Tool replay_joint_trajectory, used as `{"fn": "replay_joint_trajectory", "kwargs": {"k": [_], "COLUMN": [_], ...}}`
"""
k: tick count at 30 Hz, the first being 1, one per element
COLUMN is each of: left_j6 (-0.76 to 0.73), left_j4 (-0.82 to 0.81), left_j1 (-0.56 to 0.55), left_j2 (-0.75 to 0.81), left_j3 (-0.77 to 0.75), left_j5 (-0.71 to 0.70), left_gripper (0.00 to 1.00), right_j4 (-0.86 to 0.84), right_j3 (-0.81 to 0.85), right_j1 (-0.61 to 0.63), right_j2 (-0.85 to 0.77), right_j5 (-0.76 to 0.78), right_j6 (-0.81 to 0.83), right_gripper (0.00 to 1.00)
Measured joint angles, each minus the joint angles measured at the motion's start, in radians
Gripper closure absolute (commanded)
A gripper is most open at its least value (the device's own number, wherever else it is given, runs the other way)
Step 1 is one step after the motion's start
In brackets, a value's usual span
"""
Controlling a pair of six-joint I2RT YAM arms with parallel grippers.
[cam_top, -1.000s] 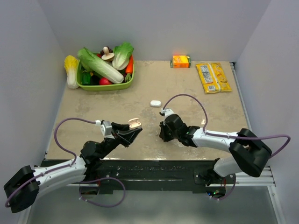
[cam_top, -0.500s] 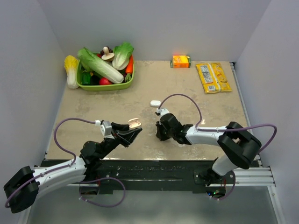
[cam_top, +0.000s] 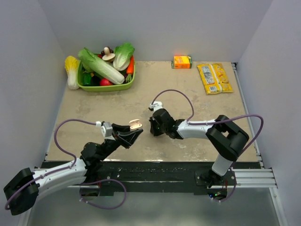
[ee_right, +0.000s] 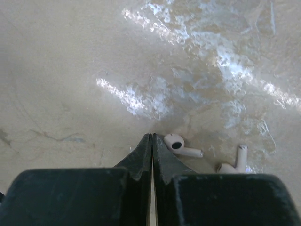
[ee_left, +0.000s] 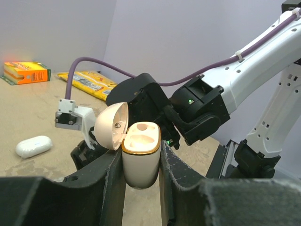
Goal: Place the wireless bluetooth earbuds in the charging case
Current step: Pick up the earbud from the center of the board.
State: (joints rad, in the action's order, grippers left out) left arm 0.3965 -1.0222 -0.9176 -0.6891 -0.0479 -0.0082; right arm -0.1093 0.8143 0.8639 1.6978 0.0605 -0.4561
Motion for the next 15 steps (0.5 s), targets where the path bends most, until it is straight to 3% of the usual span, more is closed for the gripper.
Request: {"fn": "replay_joint_trajectory", "kwargs": {"k": [8,15], "left_j6": [-0.014,-0.018], "left_j4": [0.004,0.015], "left_j1": [0.0,0.0], "left_j2": [-0.02,-0.013], "left_j3": [0.0,0.0], "left_j5": [0.0,0.0], "left_gripper": [1.0,1.0], "right_j4": [0.0,0.018], "right_j3": [0.076,0.029], "right_j1": [0.0,0.0], "right_j2": [0.055,-0.108], "right_j5": [-0.002,0.001], "right_j6": [0.019,0.06], "right_gripper": [0.83,1.0]}}
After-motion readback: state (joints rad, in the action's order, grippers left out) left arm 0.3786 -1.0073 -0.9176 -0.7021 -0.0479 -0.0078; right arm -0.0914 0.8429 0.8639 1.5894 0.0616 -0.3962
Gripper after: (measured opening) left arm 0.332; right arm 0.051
